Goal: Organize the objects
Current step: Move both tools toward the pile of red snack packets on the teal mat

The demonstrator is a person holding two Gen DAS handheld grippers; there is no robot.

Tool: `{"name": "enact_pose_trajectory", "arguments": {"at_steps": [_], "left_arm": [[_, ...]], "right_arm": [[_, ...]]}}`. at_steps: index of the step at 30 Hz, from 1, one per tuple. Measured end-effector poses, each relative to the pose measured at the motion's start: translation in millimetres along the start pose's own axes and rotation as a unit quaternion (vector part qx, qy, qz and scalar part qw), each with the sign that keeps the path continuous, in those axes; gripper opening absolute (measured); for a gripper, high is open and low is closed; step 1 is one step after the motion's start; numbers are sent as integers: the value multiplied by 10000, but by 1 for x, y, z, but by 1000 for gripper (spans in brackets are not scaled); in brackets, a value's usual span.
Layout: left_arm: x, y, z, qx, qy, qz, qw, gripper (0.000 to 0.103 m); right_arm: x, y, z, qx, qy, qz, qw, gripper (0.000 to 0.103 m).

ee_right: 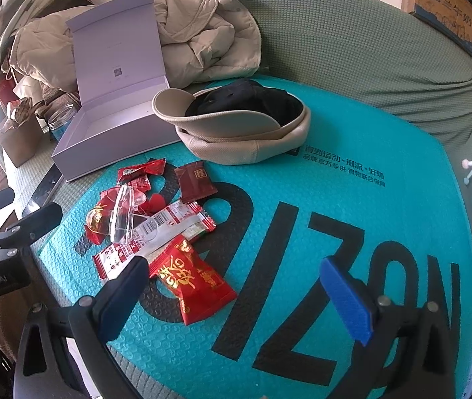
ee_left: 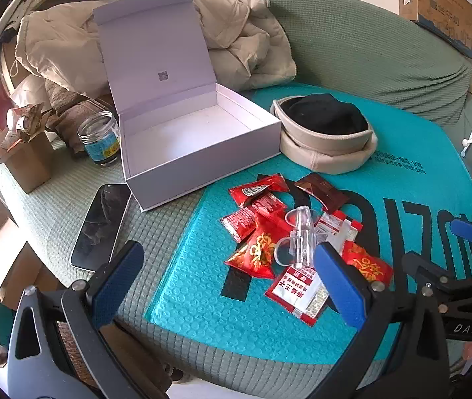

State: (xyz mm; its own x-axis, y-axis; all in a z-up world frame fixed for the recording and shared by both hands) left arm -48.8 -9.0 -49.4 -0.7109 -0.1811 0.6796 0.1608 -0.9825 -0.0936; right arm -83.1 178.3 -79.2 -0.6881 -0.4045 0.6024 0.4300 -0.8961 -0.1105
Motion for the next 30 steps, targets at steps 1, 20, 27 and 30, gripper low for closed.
{"name": "enact_pose_trajectory", "arguments": {"at_steps": [1, 20, 27, 30], "left_arm": [[0, 0, 1, 9, -6, -2, 10000, 103], [0, 2, 4, 21, 15, -25, 10000, 103], [-2, 0, -3, -15, 125, -48, 9999, 103], [-6, -1, -9, -22, 202, -77, 9998, 103]], "right_arm": [[0, 0, 0, 3, 0, -4, 10000, 103], [1, 4, 1, 109, -26, -2, 9999, 103], [-1, 4, -4, 163, 26, -31, 9999, 103], [-4, 5, -8, 222, 73, -29, 9997, 103]]}}
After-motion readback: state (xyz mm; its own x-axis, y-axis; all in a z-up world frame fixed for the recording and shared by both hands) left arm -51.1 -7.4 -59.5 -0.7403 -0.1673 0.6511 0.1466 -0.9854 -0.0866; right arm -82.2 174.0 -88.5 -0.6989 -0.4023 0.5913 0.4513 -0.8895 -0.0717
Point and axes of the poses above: each gripper's, at about its wrist camera, not at the fingertips, and z roughly against the way its jaws point, y to its left, x to its top, the point moved 8 cm from there along -z, roughly the way its jaws point, and after that the axes turned 11 degrees about z, right-handed, at the moved point
